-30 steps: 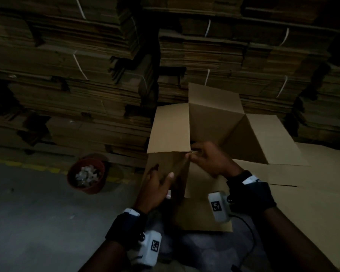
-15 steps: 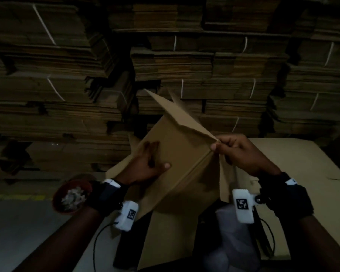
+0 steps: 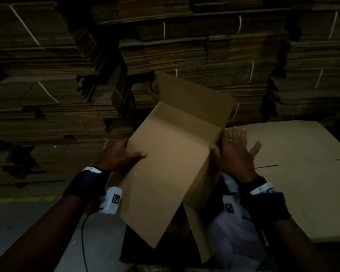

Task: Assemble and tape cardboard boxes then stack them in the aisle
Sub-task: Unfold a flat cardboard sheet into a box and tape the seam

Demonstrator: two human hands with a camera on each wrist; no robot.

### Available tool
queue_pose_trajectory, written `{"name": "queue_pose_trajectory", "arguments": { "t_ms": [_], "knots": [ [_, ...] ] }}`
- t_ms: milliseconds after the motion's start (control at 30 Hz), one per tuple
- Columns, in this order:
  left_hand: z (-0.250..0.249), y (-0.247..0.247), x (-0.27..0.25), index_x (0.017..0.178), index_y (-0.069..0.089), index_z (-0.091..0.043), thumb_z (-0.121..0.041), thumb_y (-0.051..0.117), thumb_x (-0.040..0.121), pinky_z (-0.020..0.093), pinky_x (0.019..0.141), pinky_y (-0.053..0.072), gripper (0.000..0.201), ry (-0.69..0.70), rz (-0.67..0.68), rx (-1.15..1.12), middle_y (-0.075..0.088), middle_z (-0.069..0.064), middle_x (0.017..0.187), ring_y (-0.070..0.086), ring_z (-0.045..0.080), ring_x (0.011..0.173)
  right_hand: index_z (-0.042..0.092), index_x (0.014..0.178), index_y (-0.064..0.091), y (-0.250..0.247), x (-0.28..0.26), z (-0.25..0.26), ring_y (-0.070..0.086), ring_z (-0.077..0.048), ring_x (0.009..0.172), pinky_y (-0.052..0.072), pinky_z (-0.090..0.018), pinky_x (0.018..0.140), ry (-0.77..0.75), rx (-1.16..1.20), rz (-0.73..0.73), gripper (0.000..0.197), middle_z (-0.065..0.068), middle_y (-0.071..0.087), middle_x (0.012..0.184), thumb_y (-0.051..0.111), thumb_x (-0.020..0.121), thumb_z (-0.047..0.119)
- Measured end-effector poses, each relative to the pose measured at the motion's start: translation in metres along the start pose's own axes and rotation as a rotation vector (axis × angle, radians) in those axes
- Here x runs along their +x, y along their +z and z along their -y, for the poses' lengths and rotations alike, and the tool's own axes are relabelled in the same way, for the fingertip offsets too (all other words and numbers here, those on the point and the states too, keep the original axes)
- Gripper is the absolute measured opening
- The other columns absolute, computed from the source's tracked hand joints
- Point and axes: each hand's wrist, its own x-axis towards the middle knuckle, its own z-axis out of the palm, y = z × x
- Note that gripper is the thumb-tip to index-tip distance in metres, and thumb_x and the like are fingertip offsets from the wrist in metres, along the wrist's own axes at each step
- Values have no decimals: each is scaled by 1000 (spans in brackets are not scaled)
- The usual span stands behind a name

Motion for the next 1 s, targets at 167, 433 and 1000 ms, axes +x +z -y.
{"name": "queue_pose_trajectory", "arguments": {
  "t_ms": [167, 433, 1000],
  "knots": [
    [-3, -4, -2, 118, 68, -21, -64, 76, 76, 25, 61, 47, 60, -80, -19, -10, 69, -6, 96, 63, 5, 78, 16, 162, 3, 53, -37, 43, -12, -28, 156, -11, -67, 116, -53, 109, 170, 78, -11, -8, 170, 16, 102, 64],
    [62, -41, -24, 121, 53, -25, -55, 84, 73, 39, 74, 57, 64, -249, -98, -177, 68, -3, 107, 66, 17, 92, 37, 160, -14, 132, -28, 93, -15, -22, 155, -6, -61, 119, -149, 488, 313, 75, 9, -24, 167, 21, 101, 67],
    [256, 68, -102, 134, 60, -16, -36, 80, 86, 47, 102, 52, 56, -390, 131, -436, 69, 4, 126, 66, 22, 112, 28, 162, 2, 268, -120, 78, -5, -38, 155, -3, -63, 119, 417, 138, 274, 94, -15, -5, 169, 37, 89, 76]
  ]
}}
